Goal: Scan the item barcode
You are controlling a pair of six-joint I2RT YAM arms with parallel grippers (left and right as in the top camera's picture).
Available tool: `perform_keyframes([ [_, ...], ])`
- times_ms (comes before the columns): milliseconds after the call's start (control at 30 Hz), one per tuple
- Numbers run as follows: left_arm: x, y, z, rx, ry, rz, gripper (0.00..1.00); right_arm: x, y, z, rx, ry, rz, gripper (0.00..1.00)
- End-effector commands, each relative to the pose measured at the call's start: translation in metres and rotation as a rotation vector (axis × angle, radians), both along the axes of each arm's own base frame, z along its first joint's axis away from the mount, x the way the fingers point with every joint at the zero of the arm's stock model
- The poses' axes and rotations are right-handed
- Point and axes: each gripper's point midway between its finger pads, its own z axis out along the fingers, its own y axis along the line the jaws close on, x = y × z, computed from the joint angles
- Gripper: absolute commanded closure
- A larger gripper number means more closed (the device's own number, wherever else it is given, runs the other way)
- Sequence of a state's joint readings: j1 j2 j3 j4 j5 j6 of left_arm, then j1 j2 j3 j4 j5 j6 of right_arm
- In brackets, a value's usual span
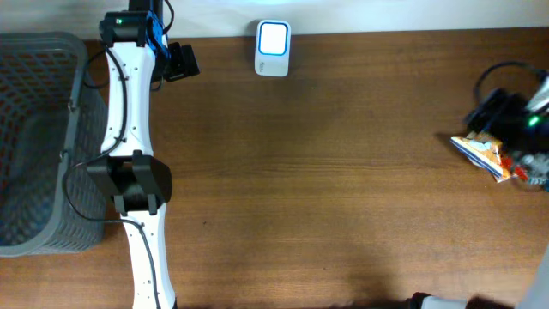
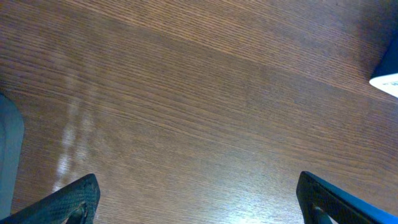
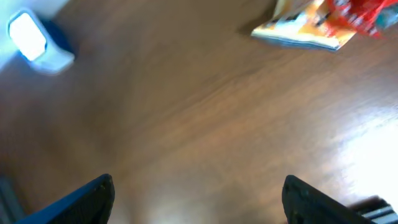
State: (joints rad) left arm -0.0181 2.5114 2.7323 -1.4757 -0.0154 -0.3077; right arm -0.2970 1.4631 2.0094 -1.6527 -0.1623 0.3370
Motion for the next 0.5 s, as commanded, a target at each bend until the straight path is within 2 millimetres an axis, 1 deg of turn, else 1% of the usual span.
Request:
perform_keyframes([
  [0, -0.001, 0.002, 0.012, 0.004, -0.023, 0.010, 0.01, -0.037, 0.022, 0.003, -0.064, -0.066, 0.060, 0.14],
  [67, -0.001, 0.002, 0.012, 0.004, -0.023, 0.010, 0.01, -0.057, 0.030, -0.001, -0.073, -0.104, 0.075, 0.12],
  [167, -0.001, 0.002, 0.012, 0.004, -0.023, 0.010, 0.01, -0.088, 0.036, -0.010, -0.083, -0.147, 0.073, 0.07],
  [233, -0.001, 0.002, 0.012, 0.004, -0.023, 0.010, 0.01, -0.111, 0.041, -0.019, -0.088, -0.172, 0.072, 0.01],
  [333, -0.001, 0.002, 0.012, 0.004, -0.023, 0.010, 0.01, -0.143, 0.050, -0.036, -0.078, -0.175, 0.079, 0.01],
  [433, -0.001, 0.002, 0.012, 0.004, -0.023, 0.010, 0.01, -0.164, 0.055, -0.045, -0.076, -0.168, 0.080, 0.01],
  [467, -0.001, 0.002, 0.012, 0.004, -0.023, 0.010, 0.01, -0.168, 0.055, -0.046, -0.075, -0.168, 0.080, 0.01],
])
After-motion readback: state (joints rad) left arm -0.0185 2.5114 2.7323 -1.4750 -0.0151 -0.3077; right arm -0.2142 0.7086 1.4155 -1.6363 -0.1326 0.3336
